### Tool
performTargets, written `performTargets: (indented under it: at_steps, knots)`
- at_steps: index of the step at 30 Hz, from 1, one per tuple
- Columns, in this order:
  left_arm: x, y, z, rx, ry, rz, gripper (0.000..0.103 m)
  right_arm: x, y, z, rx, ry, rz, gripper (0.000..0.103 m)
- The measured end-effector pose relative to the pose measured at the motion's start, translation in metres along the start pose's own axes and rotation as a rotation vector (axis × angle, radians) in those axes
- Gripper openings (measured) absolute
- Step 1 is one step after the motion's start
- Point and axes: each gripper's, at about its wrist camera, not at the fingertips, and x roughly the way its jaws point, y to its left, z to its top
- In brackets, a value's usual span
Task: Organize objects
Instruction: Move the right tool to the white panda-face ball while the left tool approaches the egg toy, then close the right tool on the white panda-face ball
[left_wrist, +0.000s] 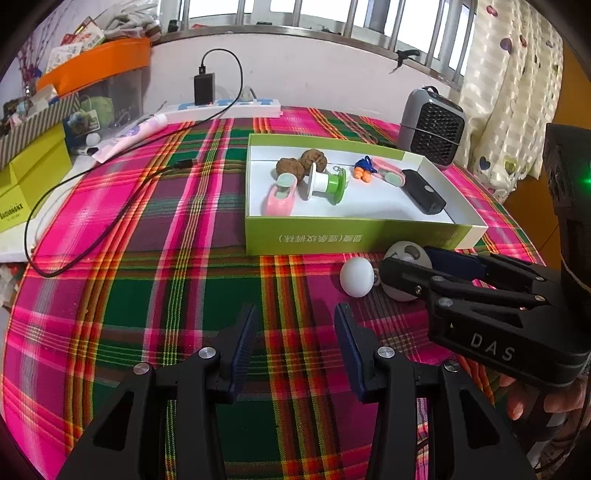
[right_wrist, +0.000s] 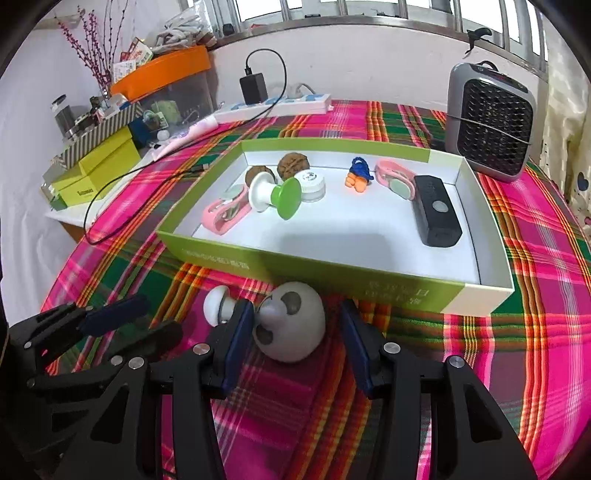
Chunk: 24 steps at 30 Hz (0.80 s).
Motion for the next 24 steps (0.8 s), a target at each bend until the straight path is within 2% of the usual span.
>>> performTargets:
  at_steps: [12, 14, 19, 22, 24]
  knots:
    - [0.004, -0.002, 0.003, 0.017, 0.011, -0.015, 0.042, -0.003, -0.008, -0.004, 0.018, -0.003, -0.024, 0.049]
    - [0.005, -0.004, 0.004, 0.023, 0.010, -0.019, 0.042, -0.004, -0.008, -0.005, 0.015, -0.006, -0.019, 0.042]
    - [0.007, -0.009, 0.006, 0.036, 0.014, -0.040, 0.042, -0.007, -0.012, -0.007, 0.021, -0.008, -0.029, 0.036]
    - [0.006, -0.011, 0.007, 0.043, 0.009, -0.056, 0.042, -0.009, -0.015, -0.008, 0.032, -0.011, -0.033, 0.028]
    - [0.007, -0.012, 0.009, 0.046, 0.014, -0.066, 0.042, -0.010, -0.018, -0.008, 0.038, -0.011, -0.035, 0.028]
